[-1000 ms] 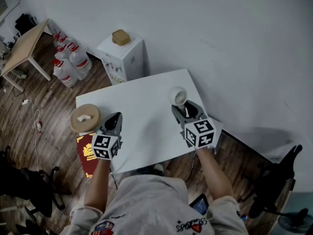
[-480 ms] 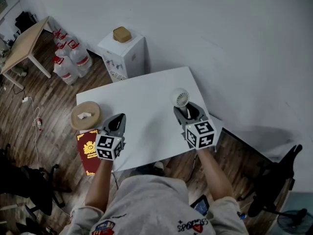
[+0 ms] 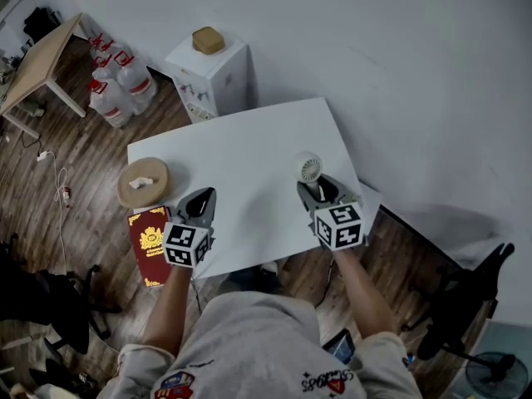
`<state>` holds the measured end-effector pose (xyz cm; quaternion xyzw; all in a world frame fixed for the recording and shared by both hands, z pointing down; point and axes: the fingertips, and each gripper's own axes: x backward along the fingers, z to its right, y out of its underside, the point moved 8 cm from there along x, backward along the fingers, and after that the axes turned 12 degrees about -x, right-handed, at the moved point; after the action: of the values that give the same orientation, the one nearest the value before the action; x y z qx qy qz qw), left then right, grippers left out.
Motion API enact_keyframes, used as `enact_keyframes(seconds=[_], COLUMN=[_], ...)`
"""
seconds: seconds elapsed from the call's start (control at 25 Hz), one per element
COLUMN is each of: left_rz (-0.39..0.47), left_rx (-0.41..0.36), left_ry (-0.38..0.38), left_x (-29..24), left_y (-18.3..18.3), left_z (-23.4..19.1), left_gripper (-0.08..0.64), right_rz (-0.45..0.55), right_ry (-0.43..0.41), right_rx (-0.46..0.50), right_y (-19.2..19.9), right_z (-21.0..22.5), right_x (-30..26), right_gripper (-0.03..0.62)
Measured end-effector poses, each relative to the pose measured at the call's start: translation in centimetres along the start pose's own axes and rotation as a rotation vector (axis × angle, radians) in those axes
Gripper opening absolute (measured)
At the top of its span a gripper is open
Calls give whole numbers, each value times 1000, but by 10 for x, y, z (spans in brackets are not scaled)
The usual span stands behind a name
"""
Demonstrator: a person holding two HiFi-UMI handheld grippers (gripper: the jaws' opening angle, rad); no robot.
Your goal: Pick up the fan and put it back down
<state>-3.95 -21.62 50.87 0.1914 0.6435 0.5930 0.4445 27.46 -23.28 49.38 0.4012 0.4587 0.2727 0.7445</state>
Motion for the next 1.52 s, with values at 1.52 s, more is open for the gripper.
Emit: enact_keyframes(seconds=[1.52], left_rz=[-186], left_rx=[89], left_ry=[-13], left_x=[-15], left_y=[79], left_z=[3], left_gripper=[5], right_rz=[-554], right_ry=[114], right_rx=[-25], right_y=[208], right_z=[10], right_x=[-122], right_gripper=[198])
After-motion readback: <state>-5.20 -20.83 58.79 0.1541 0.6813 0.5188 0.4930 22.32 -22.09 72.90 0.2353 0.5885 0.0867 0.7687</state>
